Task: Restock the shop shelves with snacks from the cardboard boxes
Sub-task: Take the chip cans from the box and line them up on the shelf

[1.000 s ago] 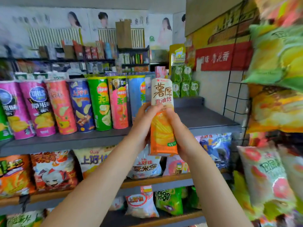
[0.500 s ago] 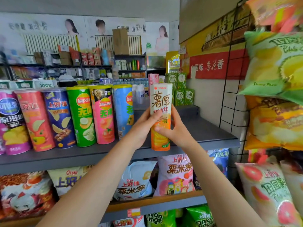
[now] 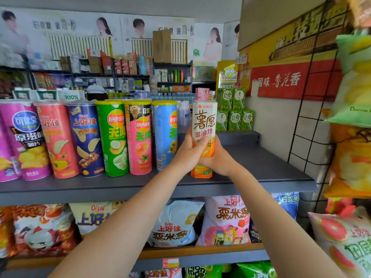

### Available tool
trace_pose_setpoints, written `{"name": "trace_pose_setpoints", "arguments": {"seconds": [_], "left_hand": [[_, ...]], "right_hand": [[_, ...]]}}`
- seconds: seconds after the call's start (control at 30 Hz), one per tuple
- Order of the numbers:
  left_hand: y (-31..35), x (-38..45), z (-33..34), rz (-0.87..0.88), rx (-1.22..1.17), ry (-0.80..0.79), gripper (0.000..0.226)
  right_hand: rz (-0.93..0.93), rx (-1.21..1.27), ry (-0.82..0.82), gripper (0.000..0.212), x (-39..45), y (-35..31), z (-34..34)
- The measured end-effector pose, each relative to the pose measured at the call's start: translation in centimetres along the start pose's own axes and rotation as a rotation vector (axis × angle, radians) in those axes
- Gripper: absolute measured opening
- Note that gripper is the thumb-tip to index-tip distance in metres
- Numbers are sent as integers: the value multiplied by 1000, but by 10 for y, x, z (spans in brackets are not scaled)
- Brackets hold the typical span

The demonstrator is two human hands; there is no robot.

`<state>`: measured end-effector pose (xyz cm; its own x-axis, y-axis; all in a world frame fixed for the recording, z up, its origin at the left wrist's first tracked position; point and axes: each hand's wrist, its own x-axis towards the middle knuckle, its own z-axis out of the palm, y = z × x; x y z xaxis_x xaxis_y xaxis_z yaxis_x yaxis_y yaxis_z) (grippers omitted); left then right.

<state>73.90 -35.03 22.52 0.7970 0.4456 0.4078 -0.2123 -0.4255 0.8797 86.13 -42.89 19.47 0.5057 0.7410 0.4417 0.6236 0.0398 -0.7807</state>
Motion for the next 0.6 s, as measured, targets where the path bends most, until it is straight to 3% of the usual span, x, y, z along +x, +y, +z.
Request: {"name": "trace_pose_setpoints", "arguments": {"seconds": [0.1,0.2,0.37,0.5,0.6], "left_hand": [[-3,0,-4,-41,96,52,52],[-13,-18,-12,74,202,73,51],[-40,-45,-45,327,622,389,38],[-63,-45,-61,212,736,381,30],[-74,-51,-61,232,748,376,28]], "right_hand": [[9,-2,-21,96,7,4,2],[32,-17,-58,106,10,10,8],[70,3,-61,121,13,11,14],[97,-12,-81,125,21,12,20],[114,-23,-97,123,33,20,24]]}}
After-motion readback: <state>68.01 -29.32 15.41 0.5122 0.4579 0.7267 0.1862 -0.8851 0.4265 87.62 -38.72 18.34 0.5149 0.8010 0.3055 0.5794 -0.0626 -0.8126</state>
